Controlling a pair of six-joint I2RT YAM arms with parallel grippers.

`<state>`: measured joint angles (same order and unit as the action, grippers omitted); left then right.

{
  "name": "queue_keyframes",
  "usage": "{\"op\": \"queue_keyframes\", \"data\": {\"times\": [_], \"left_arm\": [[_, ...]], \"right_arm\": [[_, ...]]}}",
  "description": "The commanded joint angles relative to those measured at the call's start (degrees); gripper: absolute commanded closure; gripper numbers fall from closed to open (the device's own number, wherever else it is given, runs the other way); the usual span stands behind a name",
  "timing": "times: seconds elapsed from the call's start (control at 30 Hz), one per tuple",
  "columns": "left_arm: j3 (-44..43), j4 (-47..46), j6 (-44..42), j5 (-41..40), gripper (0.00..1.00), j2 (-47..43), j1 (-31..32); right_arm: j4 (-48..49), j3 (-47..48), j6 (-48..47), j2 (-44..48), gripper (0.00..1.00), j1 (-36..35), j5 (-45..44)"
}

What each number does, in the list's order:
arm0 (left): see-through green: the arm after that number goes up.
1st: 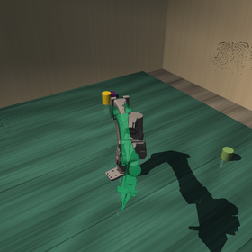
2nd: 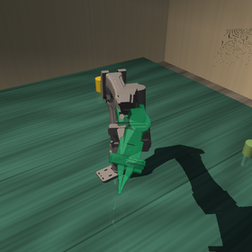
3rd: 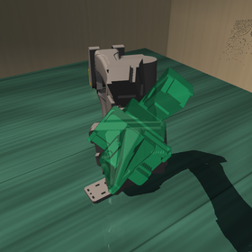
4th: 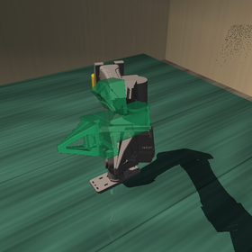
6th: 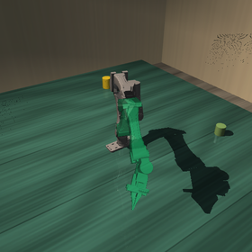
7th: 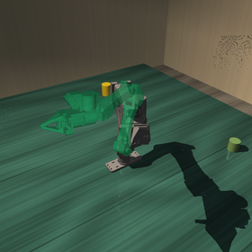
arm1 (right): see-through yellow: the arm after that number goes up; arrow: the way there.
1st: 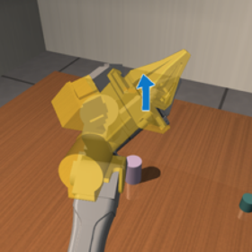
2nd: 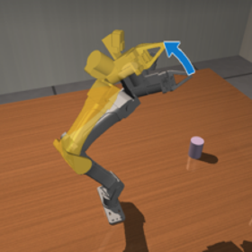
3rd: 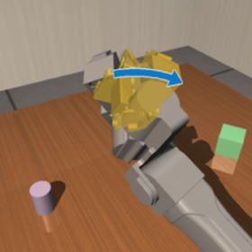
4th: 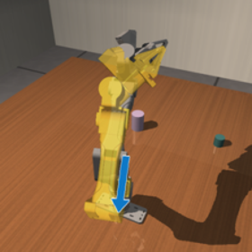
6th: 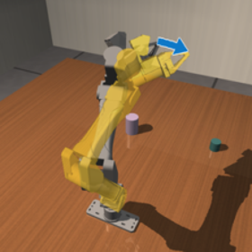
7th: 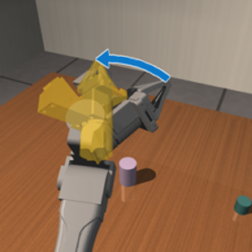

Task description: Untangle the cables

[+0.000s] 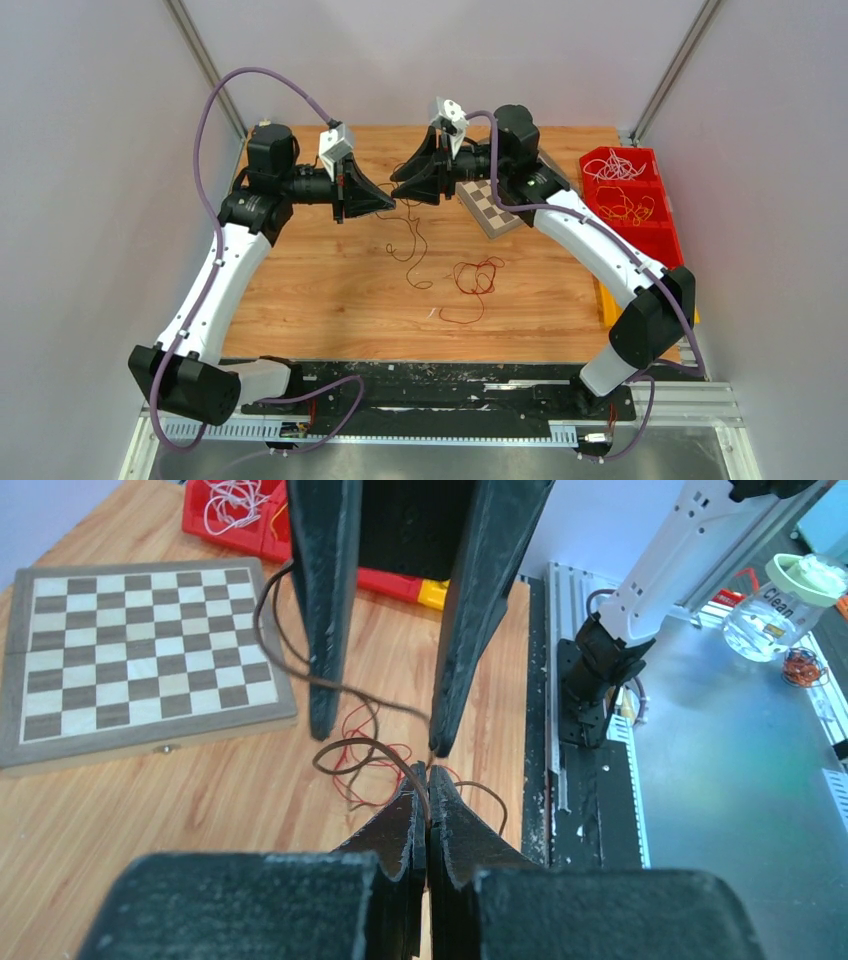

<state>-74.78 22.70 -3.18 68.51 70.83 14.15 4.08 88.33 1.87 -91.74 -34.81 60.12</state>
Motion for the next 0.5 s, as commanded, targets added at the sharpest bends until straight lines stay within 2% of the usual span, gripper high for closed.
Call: {"op": "queue_keyframes", "data": {"times": [0.0, 0.33, 0.47], "left_arm": [[-2.9, 0.3, 0.0, 3.8, 1.0, 0.1, 0.5], [-3.9, 2.6, -1.7, 5.2, 1.0, 1.0, 2.4], [-4.6, 1.6, -0.7, 4.7, 1.0, 1.5, 2.7]], "right_arm": [[1.3, -0.3, -4.1, 0.8, 0.61, -0.6, 0.1], [0.8, 0.0, -4.3, 1.2, 0.58, -0.9, 0.6], [-0.6, -0.8, -6.5, 1.5, 0.6, -2.1, -0.5]]}}
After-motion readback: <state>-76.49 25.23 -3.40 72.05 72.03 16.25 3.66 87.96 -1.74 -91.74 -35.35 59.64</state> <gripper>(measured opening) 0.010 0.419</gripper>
